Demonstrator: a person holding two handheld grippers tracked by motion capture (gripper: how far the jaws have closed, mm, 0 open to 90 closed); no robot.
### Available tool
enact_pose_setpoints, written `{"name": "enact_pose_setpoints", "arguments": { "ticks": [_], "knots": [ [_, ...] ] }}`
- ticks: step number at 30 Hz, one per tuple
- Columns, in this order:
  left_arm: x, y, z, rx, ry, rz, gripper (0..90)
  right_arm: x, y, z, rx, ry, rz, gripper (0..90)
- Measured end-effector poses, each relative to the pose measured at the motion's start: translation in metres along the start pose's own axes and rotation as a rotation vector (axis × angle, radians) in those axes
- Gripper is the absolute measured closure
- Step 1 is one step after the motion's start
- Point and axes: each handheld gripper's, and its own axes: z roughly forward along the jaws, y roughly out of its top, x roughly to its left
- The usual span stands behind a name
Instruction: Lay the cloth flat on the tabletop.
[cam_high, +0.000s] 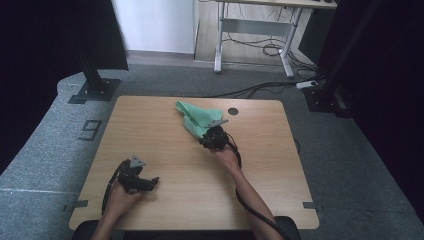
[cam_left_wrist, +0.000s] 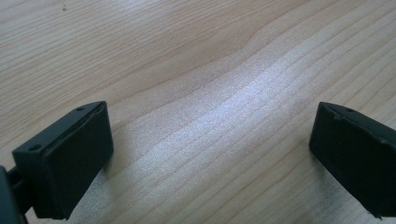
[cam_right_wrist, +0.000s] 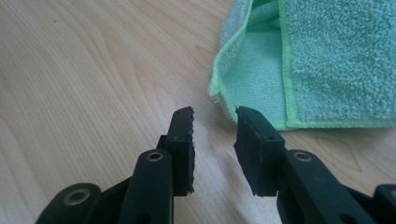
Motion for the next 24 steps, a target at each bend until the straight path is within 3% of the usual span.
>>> {"name": "enact_pose_setpoints", "arguments": {
  "ticks": [12, 24],
  "knots": [
    [0.000, 0.000, 0.000, -0.001, 0.000, 0.000, 0.0, -0.003, 0.009, 0.013, 0.002, -0.003, -0.001, 65.9],
    [0.000, 0.000, 0.000, -0.001, 0.000, 0.000, 0.0, -0.005, 0.007, 0.019, 0.007, 0.005, 0.006, 86.6]
  ]
}}
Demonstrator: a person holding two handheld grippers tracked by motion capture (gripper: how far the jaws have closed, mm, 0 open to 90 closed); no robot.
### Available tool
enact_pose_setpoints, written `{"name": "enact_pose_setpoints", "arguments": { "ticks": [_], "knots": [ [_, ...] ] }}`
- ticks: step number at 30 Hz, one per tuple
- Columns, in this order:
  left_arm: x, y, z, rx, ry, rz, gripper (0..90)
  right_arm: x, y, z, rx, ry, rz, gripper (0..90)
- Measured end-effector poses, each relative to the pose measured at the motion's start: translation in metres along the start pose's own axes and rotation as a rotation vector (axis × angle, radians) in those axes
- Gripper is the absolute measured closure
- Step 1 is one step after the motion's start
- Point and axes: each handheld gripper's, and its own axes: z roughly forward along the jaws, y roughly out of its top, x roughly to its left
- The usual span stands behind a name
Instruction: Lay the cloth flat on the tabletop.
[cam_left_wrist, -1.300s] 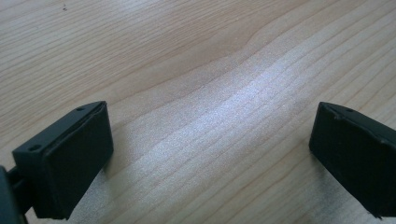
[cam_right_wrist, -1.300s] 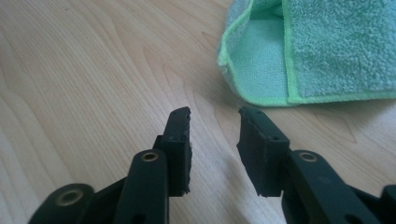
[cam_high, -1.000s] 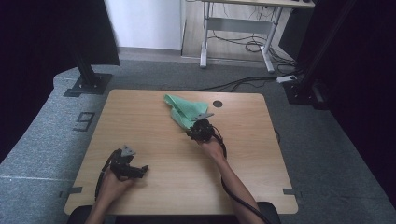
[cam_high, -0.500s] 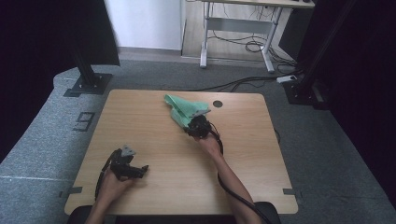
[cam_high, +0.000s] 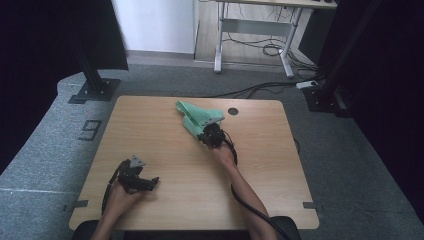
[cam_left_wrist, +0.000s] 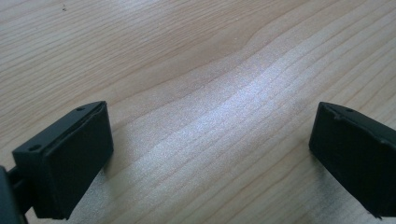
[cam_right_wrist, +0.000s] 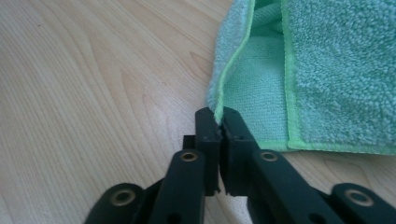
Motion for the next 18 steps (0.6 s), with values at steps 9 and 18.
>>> {"name": "enact_pose_setpoints", "arguments": {
  "ticks": [9, 18],
  "knots": [
    [0.000, 0.000, 0.000, 0.000, 0.000, 0.000, 0.0, 0.005, 0.001, -0.008, 0.005, 0.030, -0.010, 86.9],
    [0.000, 0.000, 0.000, 0.001, 0.000, 0.000, 0.0, 0.021, -0.003, -0.018, 0.012, 0.069, -0.035, 86.7]
  ]
}}
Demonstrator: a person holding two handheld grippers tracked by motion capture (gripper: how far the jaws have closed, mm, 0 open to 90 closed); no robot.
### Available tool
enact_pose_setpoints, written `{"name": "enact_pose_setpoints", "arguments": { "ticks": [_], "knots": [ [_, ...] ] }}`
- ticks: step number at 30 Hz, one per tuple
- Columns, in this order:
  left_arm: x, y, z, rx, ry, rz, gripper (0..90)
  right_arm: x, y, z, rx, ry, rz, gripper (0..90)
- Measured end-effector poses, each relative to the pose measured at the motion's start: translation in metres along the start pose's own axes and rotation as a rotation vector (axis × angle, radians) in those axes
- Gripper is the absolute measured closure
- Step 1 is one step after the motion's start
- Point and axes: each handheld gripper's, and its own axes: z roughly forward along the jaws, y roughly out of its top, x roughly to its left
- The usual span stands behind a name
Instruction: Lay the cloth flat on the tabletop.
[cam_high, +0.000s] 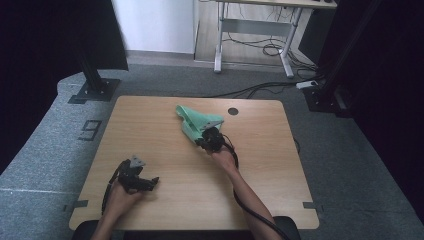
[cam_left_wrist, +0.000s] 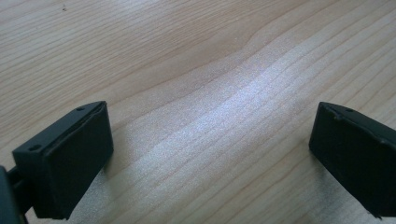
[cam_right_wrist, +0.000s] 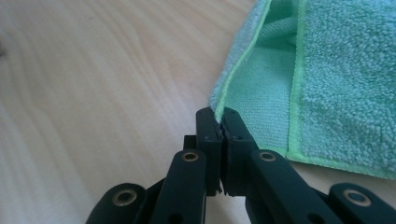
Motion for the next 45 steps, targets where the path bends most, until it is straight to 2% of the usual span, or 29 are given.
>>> {"name": "enact_pose_setpoints", "arguments": {
  "ticks": [11, 21, 30, 45],
  "knots": [
    [0.000, 0.000, 0.000, 0.000, 0.000, -0.001, 0.0, 0.020, -0.010, -0.009, -0.004, 0.047, -0.011, 86.6],
    [0.000, 0.000, 0.000, 0.000, 0.000, 0.000, 0.0, 0.043, -0.022, -0.018, -0.004, 0.089, -0.049, 86.6],
    [0.000, 0.000, 0.000, 0.000, 0.000, 0.000, 0.0, 0.056, -0.031, -0.023, -0.001, 0.124, -0.050, 86.6],
    [0.000, 0.000, 0.000, 0.000, 0.000, 0.000, 0.0, 0.086, -0.042, -0.029, 0.006, 0.182, -0.069, 86.2]
  ]
}}
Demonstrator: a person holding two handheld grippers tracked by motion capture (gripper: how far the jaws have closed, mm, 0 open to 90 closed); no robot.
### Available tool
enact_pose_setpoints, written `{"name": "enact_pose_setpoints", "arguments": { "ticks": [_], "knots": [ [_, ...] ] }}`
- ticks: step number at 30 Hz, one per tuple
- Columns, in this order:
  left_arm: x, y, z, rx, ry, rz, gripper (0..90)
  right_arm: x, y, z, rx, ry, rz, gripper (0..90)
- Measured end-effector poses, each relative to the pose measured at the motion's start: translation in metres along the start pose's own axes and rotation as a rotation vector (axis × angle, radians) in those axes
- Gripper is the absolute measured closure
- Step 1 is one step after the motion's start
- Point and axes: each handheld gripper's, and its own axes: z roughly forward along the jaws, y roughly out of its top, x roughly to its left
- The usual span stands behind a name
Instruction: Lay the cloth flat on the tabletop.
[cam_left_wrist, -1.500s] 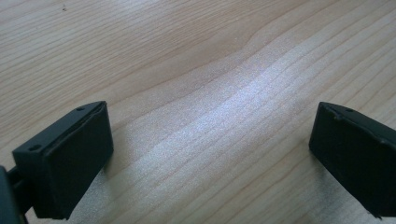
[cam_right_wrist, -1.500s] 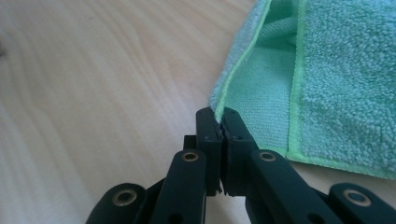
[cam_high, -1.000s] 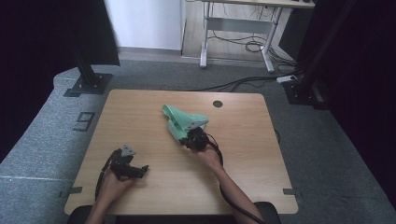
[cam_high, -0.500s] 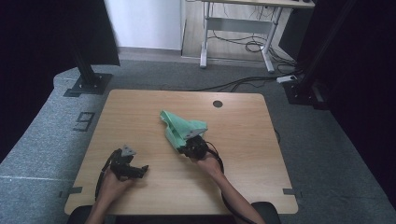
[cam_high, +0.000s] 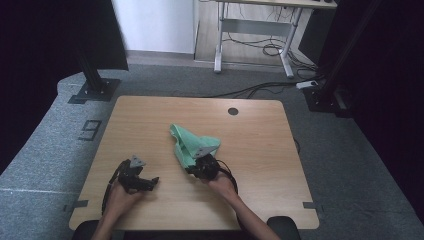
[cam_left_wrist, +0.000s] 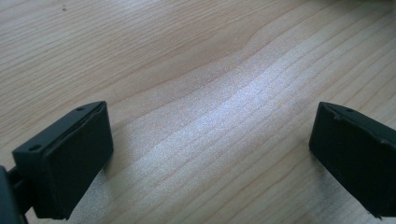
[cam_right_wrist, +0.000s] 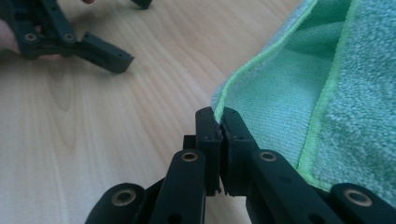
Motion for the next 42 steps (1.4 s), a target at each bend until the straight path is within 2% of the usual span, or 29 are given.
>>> {"name": "enact_pose_setpoints", "arguments": {
  "ticks": [6, 8, 12, 13, 14, 15, 16, 18, 20, 21, 22, 24, 25, 27, 31, 37, 42],
  "knots": [
    [0.000, 0.000, 0.000, 0.001, 0.000, 0.001, 0.0, 0.012, -0.005, 0.002, 0.012, 0.029, -0.005, 85.7],
    [0.000, 0.000, 0.000, 0.001, 0.000, 0.001, 0.0, 0.020, -0.006, 0.003, 0.020, 0.044, -0.020, 85.5],
    [0.000, 0.000, 0.000, 0.000, 0.000, 0.000, 0.0, 0.026, -0.008, 0.005, 0.030, 0.050, -0.036, 83.7],
    [0.000, 0.000, 0.000, 0.000, 0.000, 0.001, 0.0, 0.027, -0.008, 0.006, 0.036, 0.047, -0.036, 81.9],
    [0.000, 0.000, 0.000, 0.000, 0.000, 0.000, 0.0, 0.027, -0.009, 0.008, 0.045, 0.046, -0.025, 75.1],
    [0.000, 0.000, 0.000, 0.000, 0.000, 0.000, 0.0, 0.027, -0.009, 0.008, 0.045, 0.046, -0.025, 75.1],
    [0.000, 0.000, 0.000, 0.000, 0.000, 0.000, 0.0, 0.025, -0.009, 0.007, 0.049, 0.042, -0.017, 67.7],
    [0.000, 0.000, 0.000, 0.000, 0.000, 0.000, 0.0, 0.025, -0.008, 0.006, 0.047, 0.042, -0.010, 65.3],
    [0.000, 0.000, 0.000, 0.000, 0.000, -0.001, 0.0, 0.022, -0.006, -0.006, 0.031, 0.037, -0.001, 57.8],
    [0.000, 0.000, 0.000, 0.000, 0.000, -0.001, 0.0, 0.022, -0.006, -0.006, 0.031, 0.037, -0.001, 57.8],
    [0.000, 0.000, 0.000, 0.000, -0.002, 0.001, 0.0, 0.020, -0.007, -0.014, 0.022, 0.023, -0.007, 55.9],
    [0.000, 0.000, 0.000, -0.001, -0.003, 0.002, 0.0, 0.019, -0.007, -0.017, 0.019, 0.015, -0.005, 55.8],
    [0.001, 0.000, 0.000, -0.001, -0.003, 0.003, 0.0, 0.013, -0.008, -0.028, 0.013, -0.008, -0.006, 55.9],
    [0.001, 0.001, 0.000, 0.006, -0.004, 0.000, 0.0, 0.010, -0.008, -0.032, 0.010, -0.018, 0.000, 56.3],
    [-0.001, 0.006, 0.001, 0.024, -0.003, -0.006, 2.3, -0.007, -0.010, -0.045, 0.000, -0.051, 0.033, 66.2],
    [-0.005, 0.013, -0.002, 0.001, -0.010, 0.008, 4.4, -0.012, -0.008, -0.041, -0.003, -0.052, 0.029, 68.3],
    [-0.007, 0.015, -0.005, -0.013, -0.014, 0.017, 5.1, -0.010, -0.008, -0.023, 0.031, -0.044, 0.010, 68.4]
  ]
}}
